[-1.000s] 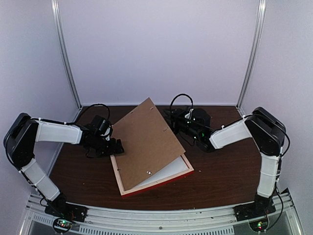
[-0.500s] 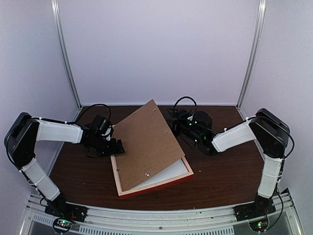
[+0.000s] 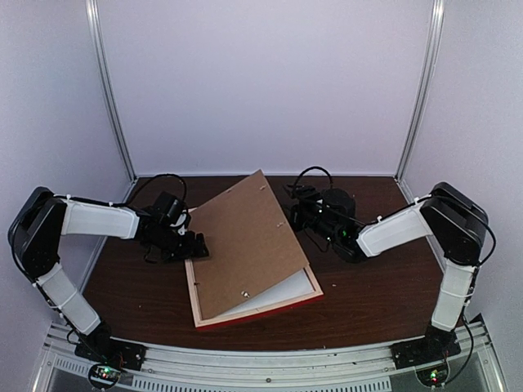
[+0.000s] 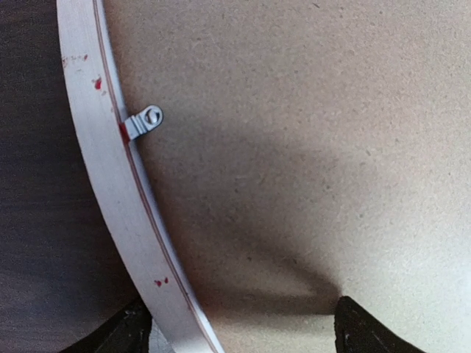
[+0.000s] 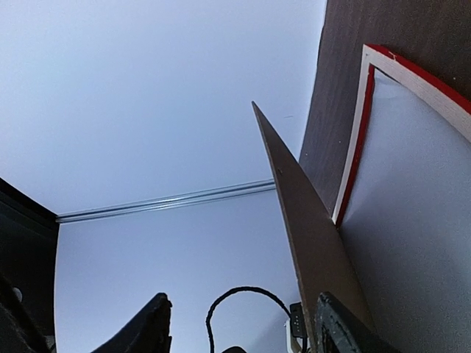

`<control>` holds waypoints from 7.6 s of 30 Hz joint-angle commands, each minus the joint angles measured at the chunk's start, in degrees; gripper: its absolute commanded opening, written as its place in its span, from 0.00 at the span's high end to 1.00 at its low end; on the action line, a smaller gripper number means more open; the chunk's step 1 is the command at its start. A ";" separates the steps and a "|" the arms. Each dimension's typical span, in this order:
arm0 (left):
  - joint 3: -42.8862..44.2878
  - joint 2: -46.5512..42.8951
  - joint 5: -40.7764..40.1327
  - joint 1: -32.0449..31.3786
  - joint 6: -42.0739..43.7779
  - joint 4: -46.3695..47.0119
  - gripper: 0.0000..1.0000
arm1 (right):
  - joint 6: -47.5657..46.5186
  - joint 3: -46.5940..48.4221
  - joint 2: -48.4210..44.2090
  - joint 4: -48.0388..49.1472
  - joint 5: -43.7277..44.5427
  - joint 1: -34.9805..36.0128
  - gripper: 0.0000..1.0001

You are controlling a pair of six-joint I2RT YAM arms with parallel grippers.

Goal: Put the photo into the frame
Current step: Pick up the backboard from the frame body, then pass from the right arm to the left

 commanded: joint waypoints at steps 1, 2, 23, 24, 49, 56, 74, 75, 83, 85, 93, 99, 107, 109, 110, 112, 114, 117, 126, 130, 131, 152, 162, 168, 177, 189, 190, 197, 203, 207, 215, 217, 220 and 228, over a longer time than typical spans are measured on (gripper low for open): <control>1.41 3.65 7.30 -3.93 1.07 8.58 0.14 | 5.57 -1.13 0.92 -2.11 -9.49 8.38 0.33; 1.44 3.71 7.29 -3.93 1.09 8.59 0.14 | 5.81 -1.25 0.79 -2.33 -9.10 8.48 0.32; 1.15 3.91 7.34 -3.93 1.56 8.33 0.14 | -14.49 4.31 -8.65 -30.47 -15.81 3.96 0.44; 1.15 3.85 7.29 -3.93 1.51 8.30 0.14 | -17.13 5.27 -9.09 -33.14 -16.57 3.15 0.44; 2.74 1.94 5.23 -3.93 3.62 5.15 0.10 | -35.09 7.09 -12.28 -49.17 -27.28 -7.79 0.86; 3.61 0.39 4.10 -3.60 5.28 3.81 0.06 | -35.90 5.43 -14.46 -47.52 -29.81 -11.23 0.99; 1.51 -14.69 11.77 5.05 6.59 2.16 0.02 | -29.45 2.11 -14.85 -28.02 -39.93 -13.53 1.00; 1.44 -15.05 13.27 5.85 6.40 1.94 0.02 | -29.01 2.08 -14.70 -27.05 -40.38 -13.50 1.00; 3.94 -14.34 16.81 9.20 8.36 0.27 0.03 | -29.31 3.65 -13.69 -25.79 -43.51 -12.25 1.00; 5.62 -13.00 16.81 9.34 9.03 -0.88 0.03 | -29.86 4.34 -13.59 -26.17 -44.49 -12.03 1.00; 11.28 -7.85 12.47 9.34 12.14 -5.28 0.03 | -33.73 6.62 -14.28 -30.20 -46.56 -10.49 1.00; 12.80 -5.69 14.78 9.26 12.65 -4.52 0.04 | -34.02 6.82 -14.05 -30.14 -47.18 -10.04 1.00; 12.75 -4.58 16.35 8.79 13.13 -3.84 0.08 | -34.18 7.08 -13.53 -30.02 -47.36 -9.67 1.00; 12.67 -4.40 16.41 8.52 13.33 -3.42 0.08 | -34.22 7.04 -13.38 -30.01 -47.36 -9.47 1.00; 12.59 -4.33 16.43 8.33 13.43 -3.18 0.09 | -34.15 7.02 -13.27 -29.95 -47.43 -9.34 1.00; 12.64 -4.05 16.39 8.21 13.53 -3.07 0.09 | -34.09 7.00 -13.19 -29.84 -47.46 -9.23 1.00; 12.67 -3.83 16.63 8.05 13.53 -2.80 0.09 | -34.09 6.99 -13.11 -29.92 -47.46 -9.19 1.00; 12.72 -3.65 16.43 7.81 13.53 -2.63 0.10 | -34.25 6.99 -12.99 -30.09 -47.41 -9.07 1.00; 12.58 -3.14 16.31 7.17 14.01 -2.73 0.11 | -33.91 7.12 -12.62 -29.49 -47.46 -8.99 1.00; 12.16 -2.59 16.14 6.90 13.97 -2.89 0.12 | -33.89 7.26 -12.62 -29.42 -47.37 -8.96 1.00; 12.00 -2.55 16.14 6.84 13.97 -2.89 0.12 | -33.91 7.26 -12.62 -29.48 -47.29 -8.96 1.00; 8.04 -2.74 16.72 5.06 9.95 -1.55 0.17 | -34.08 6.58 -12.44 -28.62 -44.79 -9.53 1.00; 7.83 -2.97 19.54 4.35 9.08 0.32 0.18 | -34.17 5.87 -12.36 -28.16 -44.48 -9.74 1.00; 7.19 -5.39 18.75 4.20 8.74 -0.79 0.18 | -34.70 5.24 -12.54 -27.93 -44.04 -10.92 1.00; 5.46 -10.84 16.45 2.43 9.22 -3.55 0.14 | -34.87 4.89 -12.01 -27.54 -44.12 -11.63 1.00; 2.86 -14.20 12.95 -2.70 10.22 -7.41 0.14 | -32.80 3.52 -11.41 -23.77 -44.60 -12.49 1.00; 2.48 -14.46 12.68 -3.24 10.27 -7.84 0.14 | -32.37 3.26 -11.35 -23.11 -44.63 -12.56 1.00; 0.36 -16.46 11.38 -6.33 9.00 -8.61 0.14 | -31.80 2.93 -11.07 -21.96 -44.69 -12.96 1.00; -0.58 -15.67 10.60 -9.14 7.59 -8.25 0.15 | -31.79 3.04 -10.95 -21.90 -44.73 -13.18 1.00; -0.59 -15.16 10.19 -10.81 7.00 -8.26 0.17 | -32.03 2.96 -10.96 -22.08 -44.73 -13.38 1.00; 0.77 -15.26 8.04 -14.80 6.15 -11.49 0.18 | -32.24 2.51 -10.81 -22.10 -44.57 -14.23 1.00; 1.62 -15.25 7.34 -15.93 6.21 -12.54 0.18 | -32.39 2.51 -10.65 -22.10 -44.49 -14.32 1.00; 3.03 -15.14 6.29 -17.46 6.32 -13.91 0.18 | -32.46 2.47 -10.30 -21.92 -44.47 -14.41 1.00; 5.56 -13.22 6.04 -19.90 7.85 -15.76 0.18 | -32.26 2.21 -9.89 -21.09 -44.56 -14.58 1.00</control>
